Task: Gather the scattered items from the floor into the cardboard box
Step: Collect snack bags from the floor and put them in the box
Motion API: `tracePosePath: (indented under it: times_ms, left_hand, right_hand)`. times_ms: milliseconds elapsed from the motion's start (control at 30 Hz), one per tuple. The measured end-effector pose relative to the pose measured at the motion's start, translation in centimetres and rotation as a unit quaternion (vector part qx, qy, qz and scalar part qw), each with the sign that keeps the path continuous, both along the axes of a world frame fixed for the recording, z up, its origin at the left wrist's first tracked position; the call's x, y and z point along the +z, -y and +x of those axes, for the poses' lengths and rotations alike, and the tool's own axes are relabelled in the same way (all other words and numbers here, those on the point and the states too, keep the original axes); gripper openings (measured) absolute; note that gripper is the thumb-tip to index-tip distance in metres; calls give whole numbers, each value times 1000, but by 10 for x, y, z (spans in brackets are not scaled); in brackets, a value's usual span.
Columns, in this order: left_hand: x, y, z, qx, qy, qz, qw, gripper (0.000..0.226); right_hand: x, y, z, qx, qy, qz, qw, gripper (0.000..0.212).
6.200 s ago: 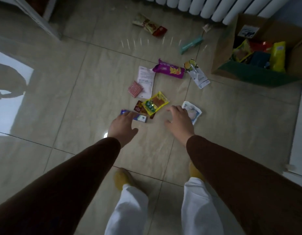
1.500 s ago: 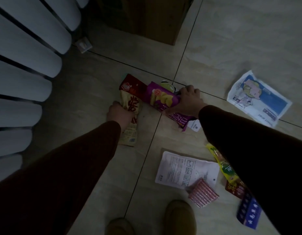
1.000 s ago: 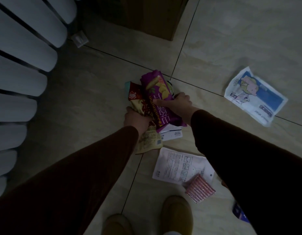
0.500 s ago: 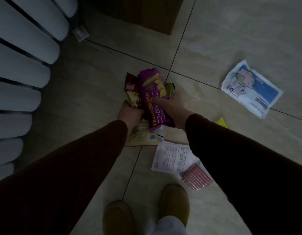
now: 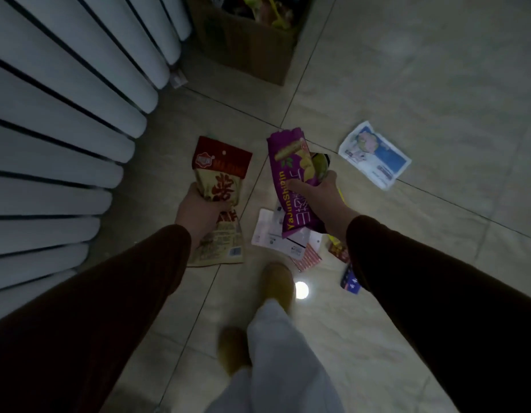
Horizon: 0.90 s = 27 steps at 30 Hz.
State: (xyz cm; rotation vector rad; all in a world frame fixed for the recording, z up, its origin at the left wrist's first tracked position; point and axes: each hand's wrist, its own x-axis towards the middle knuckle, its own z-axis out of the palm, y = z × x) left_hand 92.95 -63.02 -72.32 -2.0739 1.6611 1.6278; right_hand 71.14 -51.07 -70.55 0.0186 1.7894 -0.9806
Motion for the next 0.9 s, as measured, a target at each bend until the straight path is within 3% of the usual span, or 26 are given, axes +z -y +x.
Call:
tracePosePath:
  times_ms: [167, 367, 567, 900]
  left_hand:
    - [73, -58, 10, -32, -5, -31, 999, 61]
    - [131, -148, 1, -34, -5, -29, 999, 59]
    - [146, -224, -56, -55, 0, -33, 998, 68]
    - [153, -361, -211, -38, 28, -15, 999, 59]
  right_hand:
    - [72, -80, -12, 42, -103, 7, 994, 67]
    - [131, -185, -37, 15, -135, 6, 991, 67]
    - [150, -265, -92, 11, -146, 12, 989, 67]
    - [151, -394, -223, 34, -128, 34, 991, 73]
